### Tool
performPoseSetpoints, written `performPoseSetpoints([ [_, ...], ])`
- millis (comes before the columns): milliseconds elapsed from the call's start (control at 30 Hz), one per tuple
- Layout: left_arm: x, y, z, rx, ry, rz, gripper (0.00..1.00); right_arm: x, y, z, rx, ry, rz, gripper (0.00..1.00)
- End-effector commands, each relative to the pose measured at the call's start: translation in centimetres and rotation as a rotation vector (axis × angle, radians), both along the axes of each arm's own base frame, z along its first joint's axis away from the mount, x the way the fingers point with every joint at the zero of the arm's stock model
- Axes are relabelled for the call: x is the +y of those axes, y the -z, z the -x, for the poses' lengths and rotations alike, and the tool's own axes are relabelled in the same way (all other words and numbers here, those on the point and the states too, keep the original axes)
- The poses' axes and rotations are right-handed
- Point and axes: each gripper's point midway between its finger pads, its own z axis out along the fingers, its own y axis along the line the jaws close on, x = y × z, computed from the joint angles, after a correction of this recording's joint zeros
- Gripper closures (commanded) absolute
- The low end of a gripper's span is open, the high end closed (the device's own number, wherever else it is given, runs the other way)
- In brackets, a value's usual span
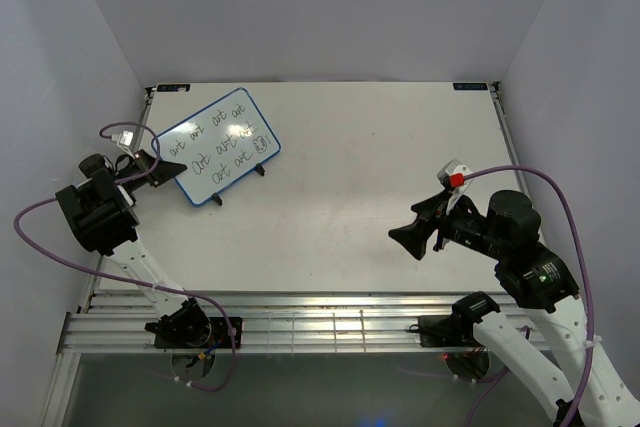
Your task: Erase the whiteboard
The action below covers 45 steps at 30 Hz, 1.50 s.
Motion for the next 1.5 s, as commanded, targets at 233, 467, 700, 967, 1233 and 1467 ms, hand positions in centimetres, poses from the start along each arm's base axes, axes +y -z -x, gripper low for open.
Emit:
performPoseSetpoints([
  [233, -0.1, -5.0, 0.0, -0.284, -0.006, -0.118, 1.00, 0.4, -1.8, 0.3, -0.064, -0.031, -0.034, 0.10],
  [467, 0.1, -9.2, -0.9, -0.376, -0.002, -0.170, 1.00, 0.2, -1.7, 0.0, -0.069, -0.014, -0.030, 0.10],
  [700, -0.9, -14.8, -2.2, -0.476, 0.012, -0.193, 1.00, 0.2, -1.5, -0.1, -0.058, -0.013, -0.026, 0.10],
  [967, -8.1, -20.7, -4.0, -0.438, 0.028, -0.175, 1.00, -3.9, -1.0, -4.6, -0.008, 0.385, -0.014, 0.10],
  [1233, -16.0, -22.4, -2.7, -0.337, -0.050, -0.242, 1.00, -11.3, 2.9, -10.3, 0.028, 0.912, 0.193, 0.10],
  [1467, -23.2, -16.7, 4.2, -0.039, 0.003, -0.262, 1.00, -9.2, 4.1, -11.9, 0.079, 0.874, 0.161, 0.05],
])
